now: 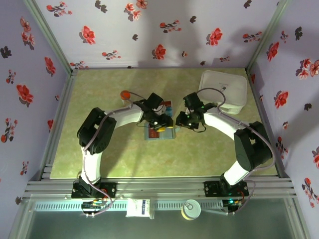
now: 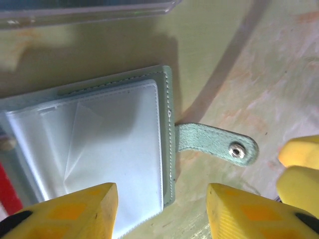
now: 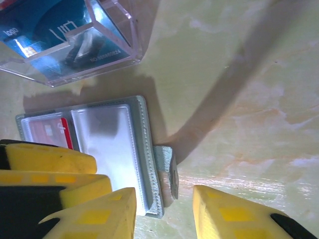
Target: Take the credit cards out of the card holder
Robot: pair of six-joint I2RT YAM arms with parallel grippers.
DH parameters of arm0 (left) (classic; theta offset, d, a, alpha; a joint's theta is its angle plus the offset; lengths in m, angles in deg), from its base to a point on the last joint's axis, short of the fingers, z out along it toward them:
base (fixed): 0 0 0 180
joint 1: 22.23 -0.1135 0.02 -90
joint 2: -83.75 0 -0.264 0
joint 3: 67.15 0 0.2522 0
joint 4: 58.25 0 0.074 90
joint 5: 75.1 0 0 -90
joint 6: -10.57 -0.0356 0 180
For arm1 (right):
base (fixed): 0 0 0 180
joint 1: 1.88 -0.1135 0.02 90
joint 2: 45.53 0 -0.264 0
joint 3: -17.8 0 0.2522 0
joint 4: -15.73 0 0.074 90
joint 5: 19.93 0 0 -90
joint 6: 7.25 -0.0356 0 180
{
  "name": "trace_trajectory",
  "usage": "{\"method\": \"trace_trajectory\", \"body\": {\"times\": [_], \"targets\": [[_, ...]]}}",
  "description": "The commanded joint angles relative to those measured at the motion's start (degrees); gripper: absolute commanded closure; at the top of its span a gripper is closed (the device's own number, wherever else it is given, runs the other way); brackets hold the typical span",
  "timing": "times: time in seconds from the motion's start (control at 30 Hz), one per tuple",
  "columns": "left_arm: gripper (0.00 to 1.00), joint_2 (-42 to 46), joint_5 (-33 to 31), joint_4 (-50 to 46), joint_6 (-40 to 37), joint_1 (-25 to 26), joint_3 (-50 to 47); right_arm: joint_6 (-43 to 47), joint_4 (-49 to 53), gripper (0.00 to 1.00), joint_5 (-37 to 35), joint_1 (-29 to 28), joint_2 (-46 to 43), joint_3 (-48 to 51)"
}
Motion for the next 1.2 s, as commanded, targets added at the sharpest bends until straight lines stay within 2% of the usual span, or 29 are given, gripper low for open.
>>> {"method": "trace_trajectory", "body": {"times": [0.0, 0.23, 0.5, 0.63, 1.0, 1.17], "targets": [[0.51, 4.71, -2.72, -2.03, -1.65, -1.6, -2.34, -1.28, -2.32, 0.65, 2.61, -0.21, -0.76, -1.66], [0.55, 9.85, -4.15, -1.65, -2.69, -6.12, -9.41, -2.21, -4.5, 0.67, 5.2, -3.37, 3.2, -4.82], [0.68, 12.29, -4.82, -1.81, -3.54, -9.97, -15.2, -2.52, -7.0, 0.7, 8.19, -8.4, 10.92, -10.07], [0.77, 11.81, -4.53, -1.04, -3.53, -10.38, -16.45, -2.9, -8.96, 0.73, 10.37, -9.8, 14.26, -11.33], [0.92, 10.24, -4.04, -0.43, -3.82, -10.56, -16.66, -4.44, -12.76, 0.77, 12.87, -10.82, 19.03, -11.11], [0.93, 10.0, -4.18, -1.38, -4.09, -10.62, -16.66, -4.49, -13.19, 0.78, 12.86, -10.82, 20.1, -10.63]]}}
